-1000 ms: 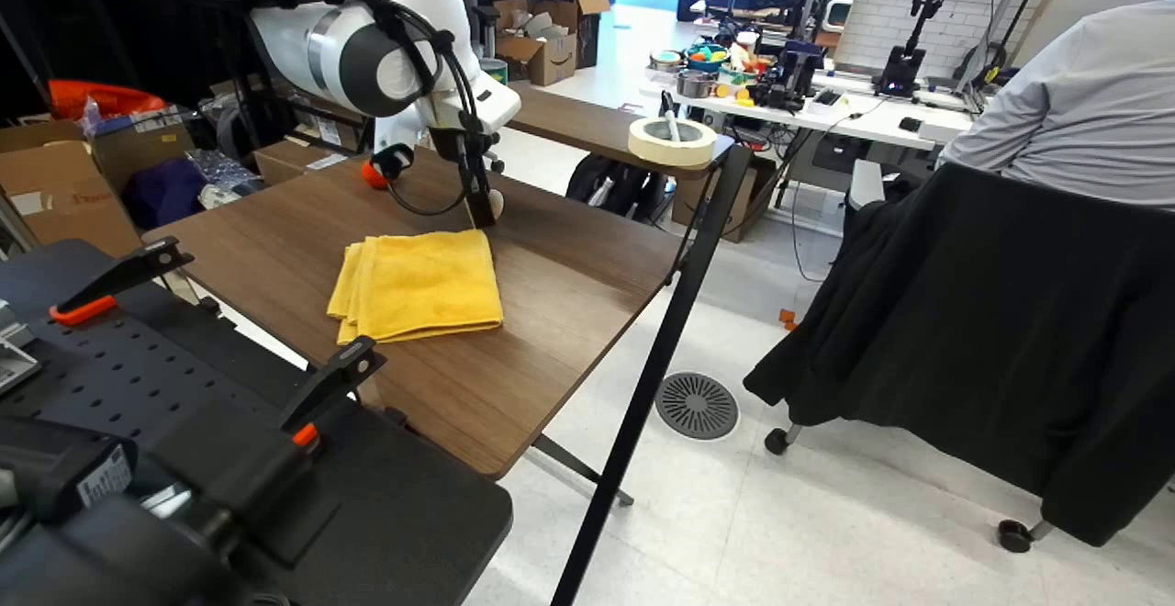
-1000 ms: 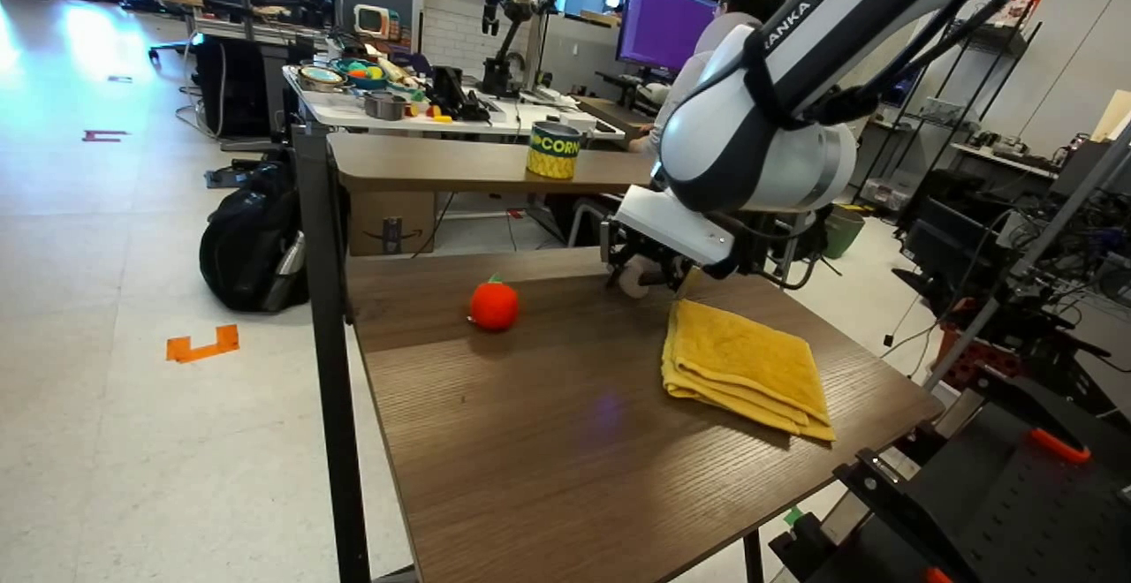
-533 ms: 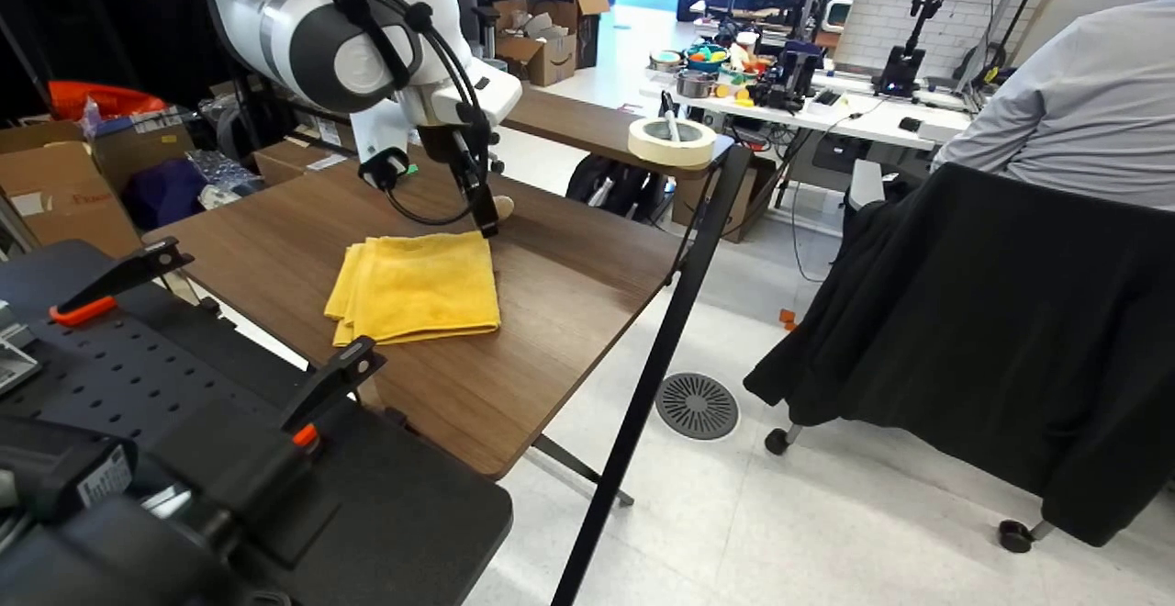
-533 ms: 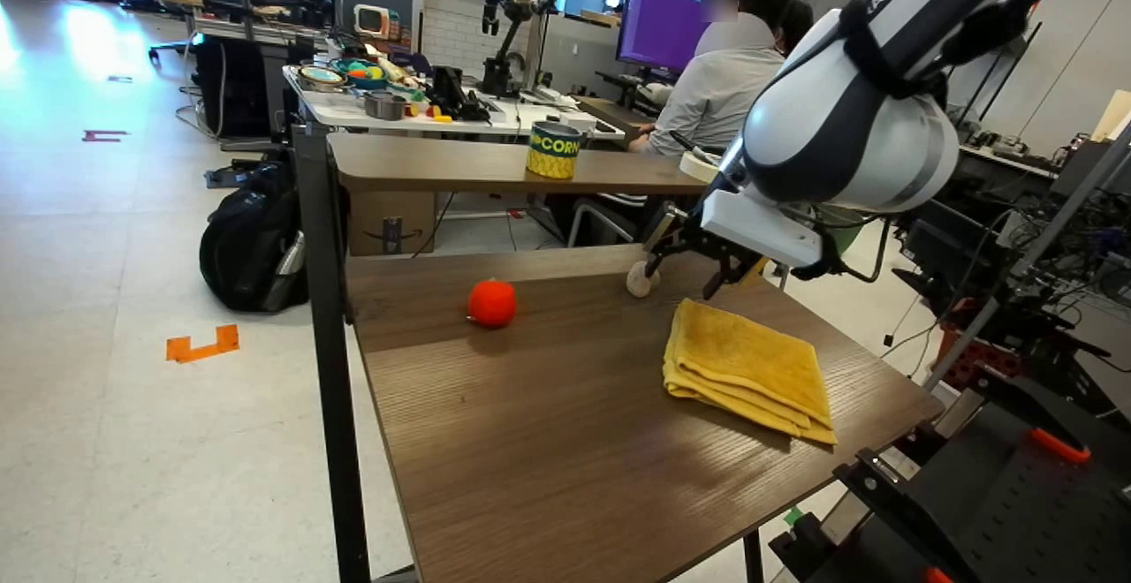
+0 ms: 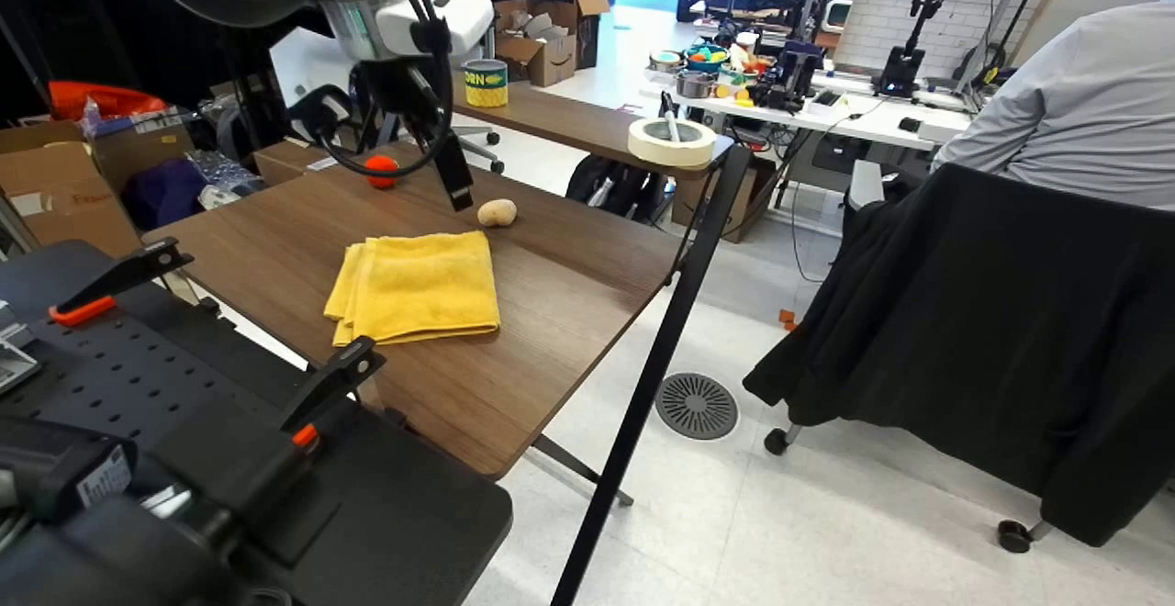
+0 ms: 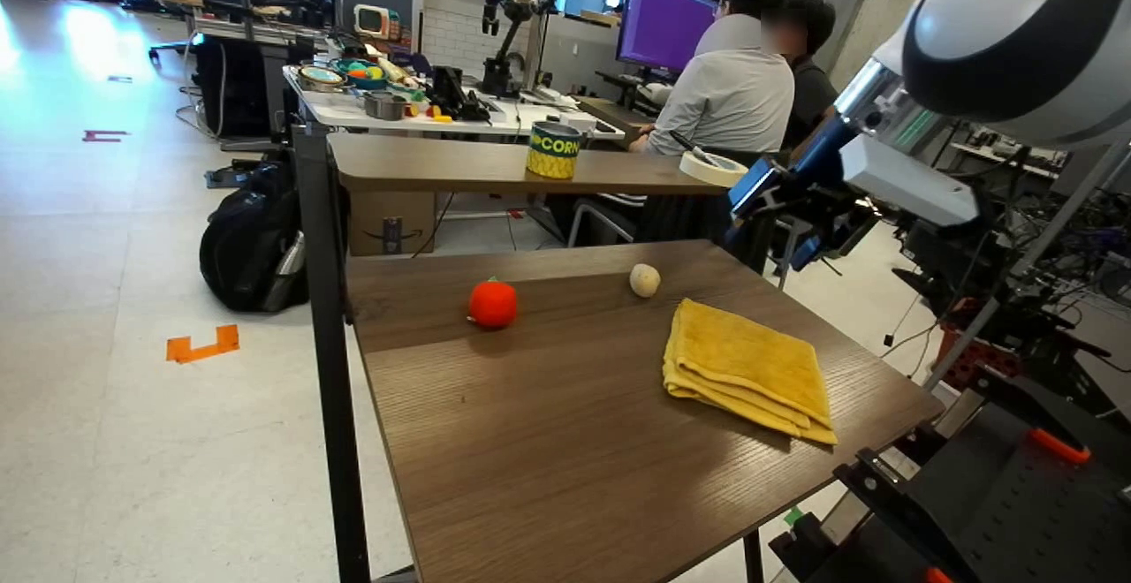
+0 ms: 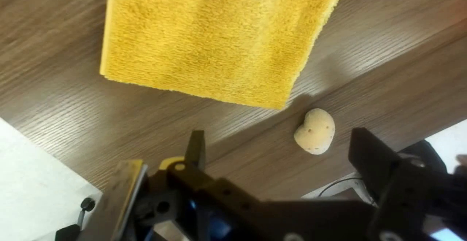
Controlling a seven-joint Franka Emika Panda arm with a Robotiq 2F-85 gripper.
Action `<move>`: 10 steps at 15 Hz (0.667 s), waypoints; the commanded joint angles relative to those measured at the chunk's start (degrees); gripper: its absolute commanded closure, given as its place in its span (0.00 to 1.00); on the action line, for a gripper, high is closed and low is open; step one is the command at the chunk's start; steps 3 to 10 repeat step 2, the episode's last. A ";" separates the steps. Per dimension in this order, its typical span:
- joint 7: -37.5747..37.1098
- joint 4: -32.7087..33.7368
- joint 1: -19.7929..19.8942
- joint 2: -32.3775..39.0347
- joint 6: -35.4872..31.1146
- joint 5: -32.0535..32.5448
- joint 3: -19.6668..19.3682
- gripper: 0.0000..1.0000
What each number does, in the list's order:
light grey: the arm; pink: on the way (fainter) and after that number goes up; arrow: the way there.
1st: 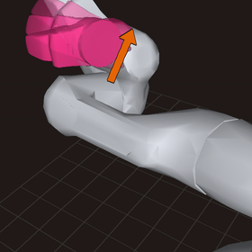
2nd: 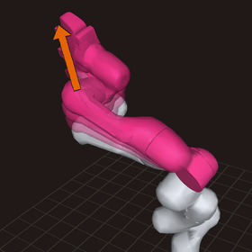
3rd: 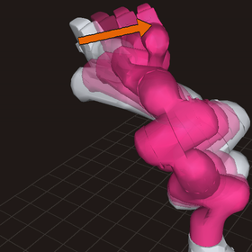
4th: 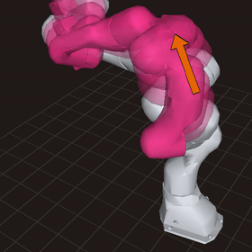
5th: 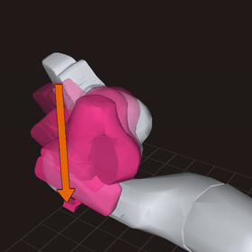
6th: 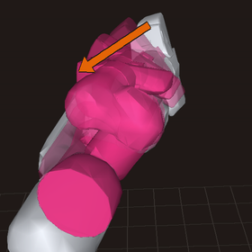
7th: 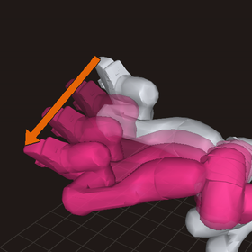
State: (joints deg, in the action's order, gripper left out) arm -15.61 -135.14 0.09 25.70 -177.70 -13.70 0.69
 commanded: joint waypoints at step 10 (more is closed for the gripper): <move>0.16 -2.85 -0.18 -3.15 0.25 -0.26 -0.29 0.00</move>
